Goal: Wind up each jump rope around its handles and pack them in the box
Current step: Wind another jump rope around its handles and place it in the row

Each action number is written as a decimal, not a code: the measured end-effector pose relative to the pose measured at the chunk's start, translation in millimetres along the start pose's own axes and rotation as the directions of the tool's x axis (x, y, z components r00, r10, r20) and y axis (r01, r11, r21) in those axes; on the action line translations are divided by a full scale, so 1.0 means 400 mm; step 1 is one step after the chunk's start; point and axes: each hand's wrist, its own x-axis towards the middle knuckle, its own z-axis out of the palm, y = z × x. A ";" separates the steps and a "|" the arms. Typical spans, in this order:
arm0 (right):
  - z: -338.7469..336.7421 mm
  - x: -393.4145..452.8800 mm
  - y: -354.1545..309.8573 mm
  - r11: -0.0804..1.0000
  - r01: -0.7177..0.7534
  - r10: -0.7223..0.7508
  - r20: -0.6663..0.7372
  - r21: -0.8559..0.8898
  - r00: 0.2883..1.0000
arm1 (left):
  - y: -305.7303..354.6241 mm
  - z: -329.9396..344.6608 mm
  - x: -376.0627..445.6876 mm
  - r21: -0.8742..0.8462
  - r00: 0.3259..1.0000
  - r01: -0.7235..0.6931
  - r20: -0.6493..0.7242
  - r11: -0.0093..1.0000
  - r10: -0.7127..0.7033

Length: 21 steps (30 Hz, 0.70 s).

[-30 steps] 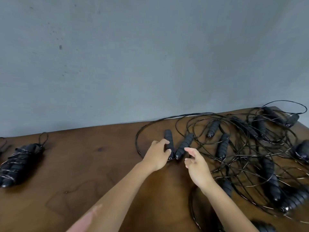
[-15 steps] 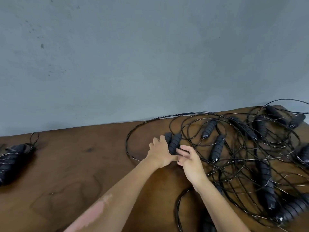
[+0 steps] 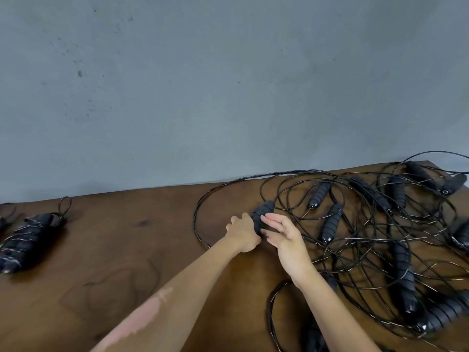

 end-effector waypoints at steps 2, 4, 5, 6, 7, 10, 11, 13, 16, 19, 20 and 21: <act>-0.004 -0.012 -0.006 1.000 0.012 -0.011 -0.043 0.016 0.999 | -0.006 -0.002 -0.001 -0.051 1.000 0.007 0.007 0.999 -0.007; -0.012 -0.024 -0.018 1.000 0.014 -0.012 -0.101 0.016 0.995 | -0.019 -0.015 -0.008 -0.229 0.999 0.007 0.033 0.973 0.001; -0.016 -0.029 -0.024 1.000 0.011 -0.008 -0.125 0.020 0.992 | -0.025 -0.026 -0.018 -0.363 0.998 0.015 0.063 0.932 0.008; -0.021 -0.035 -0.032 1.000 0.007 -0.004 -0.145 0.022 0.989 | -0.032 -0.038 -0.029 -0.499 0.995 0.025 0.096 0.866 0.026; -0.026 -0.041 -0.041 1.000 0.006 -0.004 -0.161 0.016 0.987 | -0.036 -0.053 -0.048 -0.606 0.990 0.034 0.129 0.794 0.055; -0.034 -0.056 -0.072 0.999 0.018 -0.025 -0.177 -0.042 0.984 | -0.047 -0.100 -0.113 -0.797 0.964 0.058 0.201 0.601 0.174; -0.034 -0.059 -0.083 0.998 0.025 -0.035 -0.171 -0.059 0.985 | -0.051 -0.115 -0.136 -0.829 0.955 0.061 0.211 0.555 0.210; -0.028 -0.066 -0.109 0.997 0.044 -0.053 -0.138 -0.065 0.989 | -0.060 -0.142 -0.182 -0.886 0.944 0.077 0.212 0.456 0.253; -0.003 -0.080 -0.156 0.997 0.058 -0.061 -0.054 -0.052 0.997 | -0.062 -0.178 -0.252 -0.934 0.932 0.096 0.205 0.344 0.298; 0.035 -0.096 -0.211 0.999 0.042 -0.045 0.102 0.029 0.994 | -0.057 -0.201 -0.316 -0.960 0.898 0.081 0.188 0.269 0.398; 0.044 -0.100 -0.225 0.997 0.037 -0.047 0.144 0.074 0.988 | -0.051 -0.203 -0.332 -0.968 0.889 0.086 0.182 0.237 0.419; 0.060 -0.108 -0.240 0.994 0.042 -0.060 0.171 0.102 0.983 | -0.053 -0.209 -0.351 -0.976 0.888 0.090 0.169 0.199 0.427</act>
